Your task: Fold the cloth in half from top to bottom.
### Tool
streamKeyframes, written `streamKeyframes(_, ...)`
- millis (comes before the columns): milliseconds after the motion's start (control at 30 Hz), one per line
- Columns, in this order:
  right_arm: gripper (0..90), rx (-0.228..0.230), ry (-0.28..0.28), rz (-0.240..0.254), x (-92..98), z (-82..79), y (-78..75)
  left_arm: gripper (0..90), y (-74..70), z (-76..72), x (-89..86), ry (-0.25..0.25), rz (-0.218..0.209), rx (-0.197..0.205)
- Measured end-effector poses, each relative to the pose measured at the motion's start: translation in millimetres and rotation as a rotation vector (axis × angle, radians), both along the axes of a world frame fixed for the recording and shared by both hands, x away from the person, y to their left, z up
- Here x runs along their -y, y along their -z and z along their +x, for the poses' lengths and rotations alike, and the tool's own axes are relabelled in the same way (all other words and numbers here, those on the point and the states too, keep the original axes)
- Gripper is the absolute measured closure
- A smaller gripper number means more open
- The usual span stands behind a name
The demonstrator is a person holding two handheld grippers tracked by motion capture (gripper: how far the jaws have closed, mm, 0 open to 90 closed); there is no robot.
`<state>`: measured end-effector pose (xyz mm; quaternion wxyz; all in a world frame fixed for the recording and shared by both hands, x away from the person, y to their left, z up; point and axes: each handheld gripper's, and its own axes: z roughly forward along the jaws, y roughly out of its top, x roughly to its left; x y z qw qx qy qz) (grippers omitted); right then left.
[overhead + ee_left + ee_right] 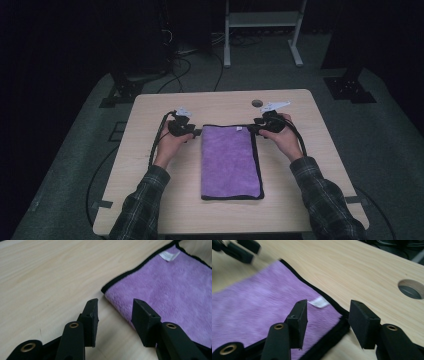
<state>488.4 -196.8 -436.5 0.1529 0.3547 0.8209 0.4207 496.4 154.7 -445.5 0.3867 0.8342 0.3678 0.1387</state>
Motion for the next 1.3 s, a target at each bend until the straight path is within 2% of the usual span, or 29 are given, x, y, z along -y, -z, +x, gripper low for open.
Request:
streamKeyframes(100,47.8,-0.012,0.012,-0.006,-0.1,7.5,5.1,55.3,1.0,6.5,2.6,-0.003,0.010,-0.002)
streamKeyframes(167,47.9,-0.015,0.030,-0.007,0.3,13.2,10.0,55.0,4.4,11.0,5.2,-0.005,-0.004,0.000)
streamKeyframes(333,46.8,-0.057,0.050,-0.031,1.8,21.4,28.5,53.5,15.5,22.0,12.6,0.001,0.011,-0.028)
streamKeyframes(433,45.9,-0.071,0.060,-0.020,1.9,25.5,37.0,53.0,22.0,27.2,16.3,-0.003,0.014,-0.042)
streamKeyframes(567,47.8,-0.082,0.061,-0.008,0.9,27.7,42.3,53.7,27.2,31.8,16.4,-0.015,-0.021,-0.047)
streamKeyframes(667,55.2,-0.088,0.045,-0.002,0.4,28.4,43.6,57.2,27.7,32.3,15.6,-0.005,-0.023,-0.043)
streamKeyframes(700,60.4,-0.088,0.042,-0.001,0.2,28.4,43.6,59.5,27.9,32.1,15.8,0.001,-0.026,-0.043)
streamKeyframes(800,71.9,-0.112,0.028,0.008,-1.7,27.5,42.7,68.9,27.8,31.2,18.4,0.012,-0.029,-0.049)
streamKeyframes(867,75.9,-0.125,0.028,0.009,-3.3,26.9,41.9,77.0,27.8,30.4,20.3,0.013,-0.045,-0.066)
streamKeyframes(1000,79.1,-0.141,0.035,0.005,-4.5,26.6,40.3,83.7,25.5,29.4,21.5,0.012,-0.042,-0.070)
streamKeyframes(1100,79.5,-0.123,0.036,-0.017,-6.1,25.5,36.7,84.2,21.4,28.6,19.2,0.017,-0.050,-0.063)
streamKeyframes(1300,79.4,-0.102,0.026,0.024,-1.4,21.5,25.4,84.2,7.8,22.2,17.2,0.047,-0.062,-0.026)
